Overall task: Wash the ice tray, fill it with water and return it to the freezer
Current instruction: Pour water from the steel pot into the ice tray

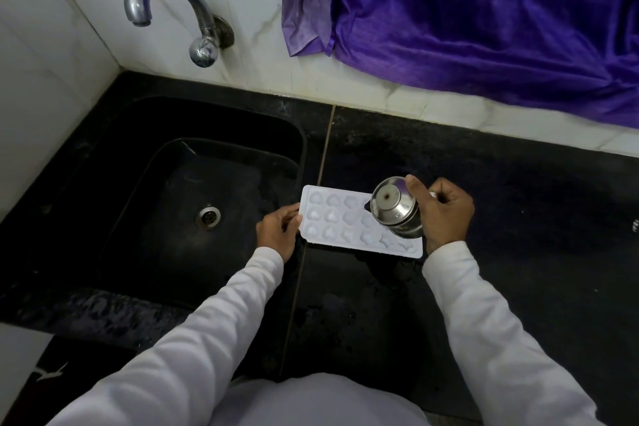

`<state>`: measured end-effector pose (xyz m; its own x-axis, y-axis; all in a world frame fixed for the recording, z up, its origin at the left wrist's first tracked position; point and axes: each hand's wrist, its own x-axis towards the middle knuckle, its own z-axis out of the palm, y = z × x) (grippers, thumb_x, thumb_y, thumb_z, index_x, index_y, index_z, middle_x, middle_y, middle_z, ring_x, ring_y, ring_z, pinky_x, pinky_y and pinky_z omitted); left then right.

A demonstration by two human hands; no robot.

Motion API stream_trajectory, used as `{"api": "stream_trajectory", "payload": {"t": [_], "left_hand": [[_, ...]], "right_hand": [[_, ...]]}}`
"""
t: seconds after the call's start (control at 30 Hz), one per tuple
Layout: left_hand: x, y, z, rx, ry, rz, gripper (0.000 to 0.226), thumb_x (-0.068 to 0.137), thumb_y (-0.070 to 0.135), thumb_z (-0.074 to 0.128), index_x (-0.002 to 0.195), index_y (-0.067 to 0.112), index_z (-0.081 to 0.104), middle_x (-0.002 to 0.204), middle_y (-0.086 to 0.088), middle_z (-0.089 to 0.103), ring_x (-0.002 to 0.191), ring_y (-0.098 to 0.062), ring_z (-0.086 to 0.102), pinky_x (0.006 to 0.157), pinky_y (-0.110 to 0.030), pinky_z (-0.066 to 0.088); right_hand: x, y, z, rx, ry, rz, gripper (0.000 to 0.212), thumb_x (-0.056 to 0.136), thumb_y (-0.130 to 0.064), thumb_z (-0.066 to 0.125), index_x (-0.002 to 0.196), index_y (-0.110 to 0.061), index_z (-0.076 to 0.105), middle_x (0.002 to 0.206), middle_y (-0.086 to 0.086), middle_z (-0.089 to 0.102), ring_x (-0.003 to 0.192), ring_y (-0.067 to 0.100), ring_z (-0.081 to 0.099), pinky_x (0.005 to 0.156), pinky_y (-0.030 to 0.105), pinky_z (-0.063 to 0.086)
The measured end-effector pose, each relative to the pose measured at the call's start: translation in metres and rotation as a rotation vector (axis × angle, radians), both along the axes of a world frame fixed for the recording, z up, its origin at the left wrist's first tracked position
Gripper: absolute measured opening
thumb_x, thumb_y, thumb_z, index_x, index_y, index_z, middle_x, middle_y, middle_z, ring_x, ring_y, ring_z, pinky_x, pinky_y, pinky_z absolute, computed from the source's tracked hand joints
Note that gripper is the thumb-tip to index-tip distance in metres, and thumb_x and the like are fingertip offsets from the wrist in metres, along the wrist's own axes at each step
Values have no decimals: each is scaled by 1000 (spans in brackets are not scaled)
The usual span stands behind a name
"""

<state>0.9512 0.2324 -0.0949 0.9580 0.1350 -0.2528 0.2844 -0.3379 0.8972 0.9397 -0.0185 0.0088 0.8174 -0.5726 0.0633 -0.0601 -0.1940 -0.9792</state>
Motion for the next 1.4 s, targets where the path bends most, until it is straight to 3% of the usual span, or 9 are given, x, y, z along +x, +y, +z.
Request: {"api": "stream_trajectory", "payload": {"t": [0.1, 0.27, 0.53, 0.67, 0.77, 0.93, 1.23, 1.4], "left_hand": [[0, 0, 0, -3, 5, 4, 25, 93, 11, 63, 117, 17, 71, 97, 8, 73, 98, -7, 68, 103, -27, 48], [0, -1, 1, -10, 3, 2, 25, 94, 12, 63, 117, 17, 71, 99, 7, 73, 98, -5, 67, 102, -23, 47], [-1, 0, 2, -23, 12, 6, 26, 93, 11, 63, 117, 17, 71, 98, 10, 73, 100, -6, 67, 105, -30, 47], [0, 1, -2, -5, 12, -14, 25, 92, 16, 64, 114, 24, 72, 90, 22, 70, 106, -9, 67, 110, -39, 43], [0, 1, -2, -5, 17, -16, 25, 93, 16, 64, 114, 24, 72, 90, 21, 70, 106, -9, 66, 110, -39, 43], [-1, 0, 2, -35, 24, -3, 26, 94, 12, 62, 116, 21, 71, 97, 11, 72, 102, -6, 66, 106, -32, 47], [-1, 1, 1, -21, 16, -18, 26, 95, 14, 61, 118, 21, 70, 100, 8, 73, 104, -7, 66, 105, -25, 46], [-2, 0, 3, -8, 12, -19, 26, 95, 12, 61, 119, 18, 70, 105, 3, 74, 97, -3, 65, 89, -5, 42]], "right_hand": [[0, 2, 1, 85, 23, -24, 48, 79, -21, 82, 53, -15, 41, 57, 6, 39, 58, 20, 38, 60, 30, 45], [3, 7, 0, 186, 22, -45, 46, 79, -17, 82, 56, -10, 42, 59, 8, 35, 62, 21, 35, 61, 29, 42], [7, 16, -2, 81, 11, 0, 50, 80, -18, 81, 52, -15, 40, 49, -8, 37, 49, 6, 35, 53, 19, 42], [8, 19, -3, 8, -13, 25, 48, 80, -17, 81, 54, -8, 42, 50, -4, 37, 49, 5, 35, 54, 19, 42], [10, 20, -4, -30, -24, 39, 49, 79, -17, 81, 53, -8, 41, 51, -1, 38, 50, 5, 35, 54, 20, 41], [11, 21, -5, -53, -23, 45, 51, 79, -19, 82, 53, -7, 40, 52, -1, 37, 50, 6, 35, 55, 22, 41], [12, 22, -4, -82, -25, 43, 51, 79, -18, 82, 55, 0, 41, 54, 5, 38, 50, 6, 34, 53, 20, 40], [12, 23, -4, -90, -19, 47, 50, 79, -19, 82, 55, -2, 42, 54, 5, 40, 51, 8, 36, 55, 22, 41]]}}
